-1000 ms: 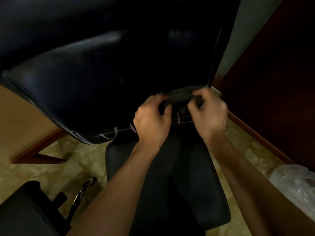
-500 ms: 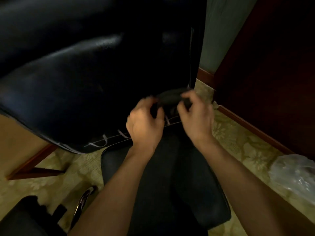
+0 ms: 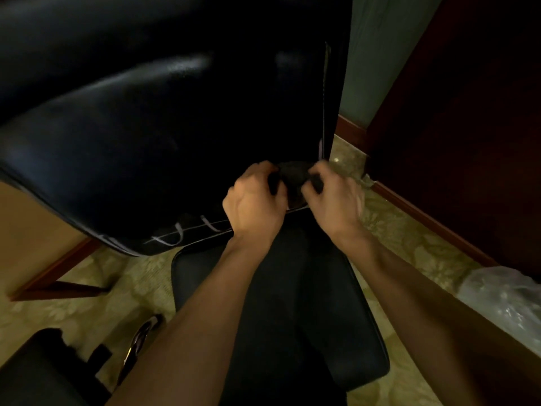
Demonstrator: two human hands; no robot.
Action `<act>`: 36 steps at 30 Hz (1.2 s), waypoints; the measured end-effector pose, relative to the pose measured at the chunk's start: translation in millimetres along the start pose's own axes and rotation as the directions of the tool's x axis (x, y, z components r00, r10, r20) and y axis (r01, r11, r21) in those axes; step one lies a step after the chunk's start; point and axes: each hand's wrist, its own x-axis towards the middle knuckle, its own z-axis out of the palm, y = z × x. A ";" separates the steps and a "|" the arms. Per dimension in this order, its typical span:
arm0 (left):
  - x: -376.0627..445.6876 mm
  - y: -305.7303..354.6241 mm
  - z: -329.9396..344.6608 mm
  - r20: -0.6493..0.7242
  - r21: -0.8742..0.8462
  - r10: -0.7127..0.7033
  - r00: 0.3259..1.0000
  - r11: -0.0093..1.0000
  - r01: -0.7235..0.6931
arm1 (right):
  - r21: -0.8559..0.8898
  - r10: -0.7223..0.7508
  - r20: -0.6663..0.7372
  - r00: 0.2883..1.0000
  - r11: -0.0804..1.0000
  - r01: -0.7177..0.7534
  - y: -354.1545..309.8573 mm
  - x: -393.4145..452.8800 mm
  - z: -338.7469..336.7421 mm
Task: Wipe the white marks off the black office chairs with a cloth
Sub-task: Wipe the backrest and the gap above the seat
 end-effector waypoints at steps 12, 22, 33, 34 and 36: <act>-40.8 -40.7 28.4 0.177 0.147 -0.319 0.931 0.944 0.295 | -0.148 -0.113 0.441 0.890 0.969 0.196 17.7 -12.4 4.6; -4.1 -23.6 -10.0 -0.239 -0.085 -0.173 0.955 0.984 0.157 | 0.180 -0.287 -0.119 0.951 0.935 0.305 -21.0 19.9 8.5; -4.4 -76.6 -65.8 -0.375 -0.093 -0.095 0.922 0.994 0.065 | 0.185 -0.273 -0.105 0.956 0.939 0.289 -108.3 4.9 5.0; 6.2 -75.5 -77.7 -0.417 -0.145 -0.102 0.903 0.988 0.044 | 0.233 -0.293 -0.196 0.936 0.913 0.335 -126.4 13.2 0.6; 22.4 -76.8 -93.0 -0.465 -0.201 -0.115 0.878 0.979 0.022 | 0.292 -0.312 -0.328 0.892 0.864 0.410 -155.2 24.6 0.1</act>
